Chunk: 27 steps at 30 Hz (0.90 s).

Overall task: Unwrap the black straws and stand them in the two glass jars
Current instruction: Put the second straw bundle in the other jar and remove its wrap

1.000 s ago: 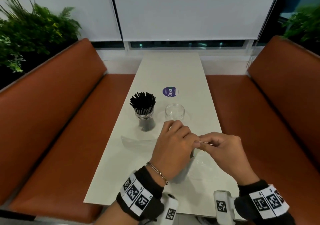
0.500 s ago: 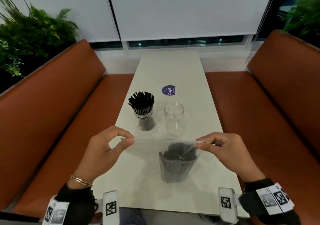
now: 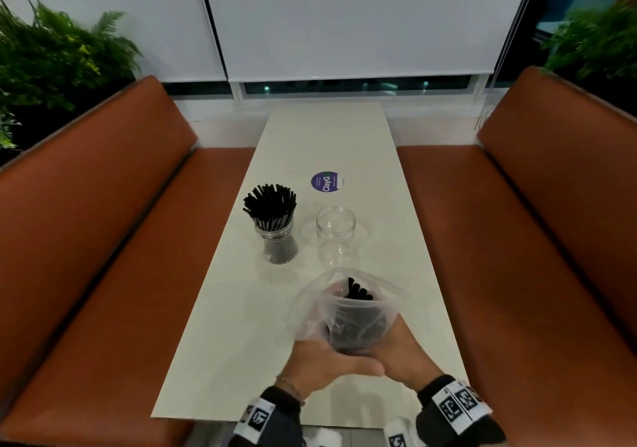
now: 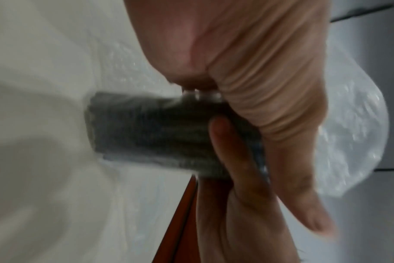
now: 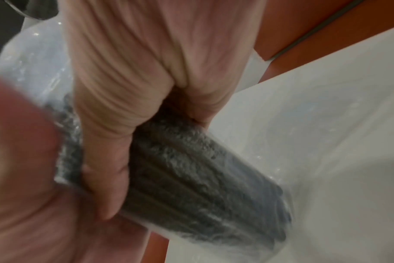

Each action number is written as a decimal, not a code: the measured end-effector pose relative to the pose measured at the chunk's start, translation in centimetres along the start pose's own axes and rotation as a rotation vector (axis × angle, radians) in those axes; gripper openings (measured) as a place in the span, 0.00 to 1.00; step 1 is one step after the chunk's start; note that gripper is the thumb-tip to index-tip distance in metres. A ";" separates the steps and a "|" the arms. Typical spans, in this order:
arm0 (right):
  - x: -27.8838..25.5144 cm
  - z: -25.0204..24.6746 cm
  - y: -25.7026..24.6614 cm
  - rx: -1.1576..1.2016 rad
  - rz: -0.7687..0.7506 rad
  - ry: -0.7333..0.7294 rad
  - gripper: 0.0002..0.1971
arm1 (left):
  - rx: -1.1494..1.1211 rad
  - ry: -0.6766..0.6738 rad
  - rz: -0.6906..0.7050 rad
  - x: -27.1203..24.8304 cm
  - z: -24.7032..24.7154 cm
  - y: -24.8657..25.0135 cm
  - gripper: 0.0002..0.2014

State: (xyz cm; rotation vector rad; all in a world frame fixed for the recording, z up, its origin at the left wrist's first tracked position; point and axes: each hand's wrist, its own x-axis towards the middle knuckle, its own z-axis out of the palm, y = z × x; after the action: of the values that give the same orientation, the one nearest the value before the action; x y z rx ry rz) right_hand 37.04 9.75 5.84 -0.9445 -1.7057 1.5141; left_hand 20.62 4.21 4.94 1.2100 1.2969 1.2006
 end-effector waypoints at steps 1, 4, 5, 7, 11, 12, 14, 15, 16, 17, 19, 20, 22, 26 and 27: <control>0.3 0.3 0.4 -0.004 -0.029 0.016 0.33 | -0.032 0.044 -0.010 0.3 0.6 0.1 0.53; 1.6 0.5 0.7 -0.014 -0.089 0.065 0.27 | -0.090 0.146 0.032 1.5 1.3 0.3 0.53; 2.0 0.5 0.6 0.001 -0.095 0.075 0.26 | -0.099 0.161 0.042 1.8 1.2 0.4 0.52; 2.7 0.4 1.1 0.017 -0.113 0.093 0.26 | -0.104 0.155 0.041 2.4 1.1 0.2 0.48; 2.9 1.3 4.2 0.029 0.007 0.135 0.22 | -0.094 0.252 -0.119 3.2 1.5 -3.5 0.39; 2.8 1.6 5.1 0.037 0.049 0.144 0.21 | -0.089 0.274 -0.159 3.3 1.6 -4.4 0.38; 2.8 1.9 6.6 0.051 0.120 0.152 0.25 | -0.072 0.281 -0.215 3.5 1.9 -5.7 0.38; 2.7 2.0 7.3 0.054 0.153 0.143 0.27 | -0.059 0.282 -0.235 3.6 1.9 -6.1 0.38; 2.6 2.0 7.9 0.048 0.181 0.122 0.29 | -0.054 0.279 -0.257 3.5 1.9 -6.6 0.37; 2.5 2.0 8.5 0.031 0.203 0.100 0.29 | -0.051 0.278 -0.274 3.4 1.9 -7.0 0.36; 2.4 1.8 9.0 -0.022 0.238 0.047 0.28 | -0.046 0.280 -0.286 3.5 2.0 -7.7 0.40; 2.3 1.4 8.6 -0.051 0.259 0.011 0.30 | -0.046 0.286 -0.289 3.6 2.2 -7.9 0.41; 2.1 0.3 6.6 -0.074 0.300 -0.080 0.39 | -0.045 0.310 -0.290 3.6 2.1 -8.0 0.39; 1.3 -1.5 0.3 0.012 0.310 -0.144 0.51 | -0.036 0.288 -0.236 3.6 1.8 -8.2 0.27; 1.3 -1.5 -1.1 0.036 0.290 -0.097 0.50 | -0.035 0.300 -0.232 3.6 1.8 -8.3 0.32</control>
State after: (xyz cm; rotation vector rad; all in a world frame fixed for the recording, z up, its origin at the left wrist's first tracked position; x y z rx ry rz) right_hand 37.56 11.53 7.15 -1.1546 -1.6562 1.7969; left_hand 21.73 7.72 -3.55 0.8471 1.5824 1.2597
